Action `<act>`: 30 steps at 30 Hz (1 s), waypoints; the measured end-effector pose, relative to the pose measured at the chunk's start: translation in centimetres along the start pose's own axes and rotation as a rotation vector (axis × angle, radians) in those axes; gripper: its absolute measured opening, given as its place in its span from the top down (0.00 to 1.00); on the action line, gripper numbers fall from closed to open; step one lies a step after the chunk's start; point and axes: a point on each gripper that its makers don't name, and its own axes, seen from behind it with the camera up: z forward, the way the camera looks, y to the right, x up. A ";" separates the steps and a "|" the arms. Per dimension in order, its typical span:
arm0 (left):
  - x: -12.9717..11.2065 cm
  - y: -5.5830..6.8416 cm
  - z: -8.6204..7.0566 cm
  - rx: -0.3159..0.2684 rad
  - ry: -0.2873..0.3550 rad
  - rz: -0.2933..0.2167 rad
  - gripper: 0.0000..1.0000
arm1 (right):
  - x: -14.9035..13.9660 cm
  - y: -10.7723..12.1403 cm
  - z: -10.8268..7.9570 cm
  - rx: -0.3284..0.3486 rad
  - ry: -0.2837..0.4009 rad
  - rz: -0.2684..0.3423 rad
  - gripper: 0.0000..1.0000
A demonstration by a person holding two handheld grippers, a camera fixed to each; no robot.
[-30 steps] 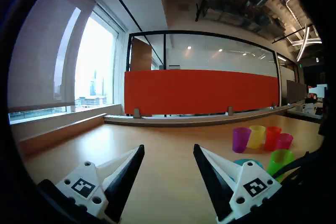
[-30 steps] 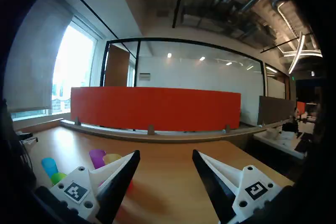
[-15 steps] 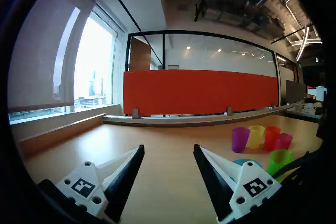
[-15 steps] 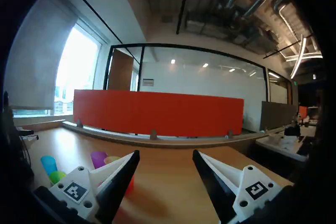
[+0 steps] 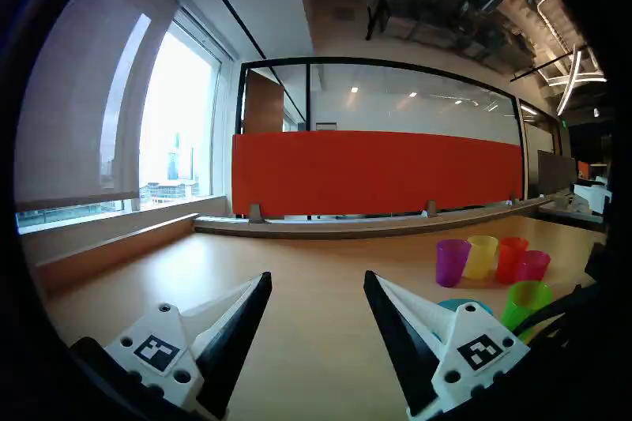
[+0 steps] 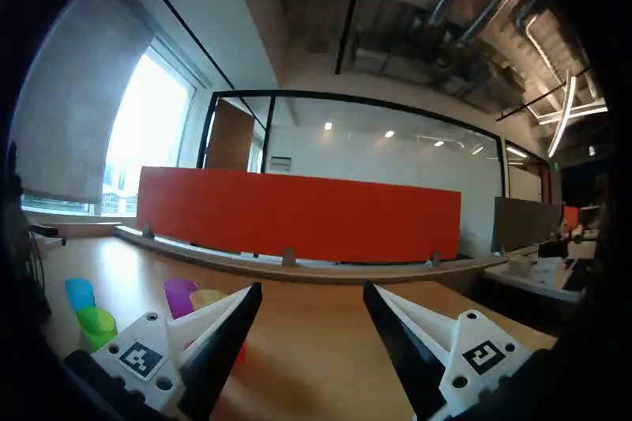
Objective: Pour water
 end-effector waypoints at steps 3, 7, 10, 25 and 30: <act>0.0 0.0 0.0 0.000 0.000 0.000 0.14 | -1.0 0.4 0.0 -0.005 -0.014 0.011 0.01; 0.0 0.0 0.0 0.000 0.000 0.000 0.14 | -1.9 0.5 -0.1 -0.001 -0.025 0.024 0.01; 0.0 0.0 0.0 0.000 0.000 0.000 0.14 | -2.4 0.3 -0.1 0.008 -0.028 0.035 0.01; 0.0 0.0 0.0 0.000 0.000 0.000 0.14 | -4.0 0.8 0.1 -0.001 -0.065 0.050 0.01; 0.0 0.0 0.0 0.000 0.000 0.000 0.14 | -4.2 1.2 0.2 -0.009 -0.067 0.054 0.01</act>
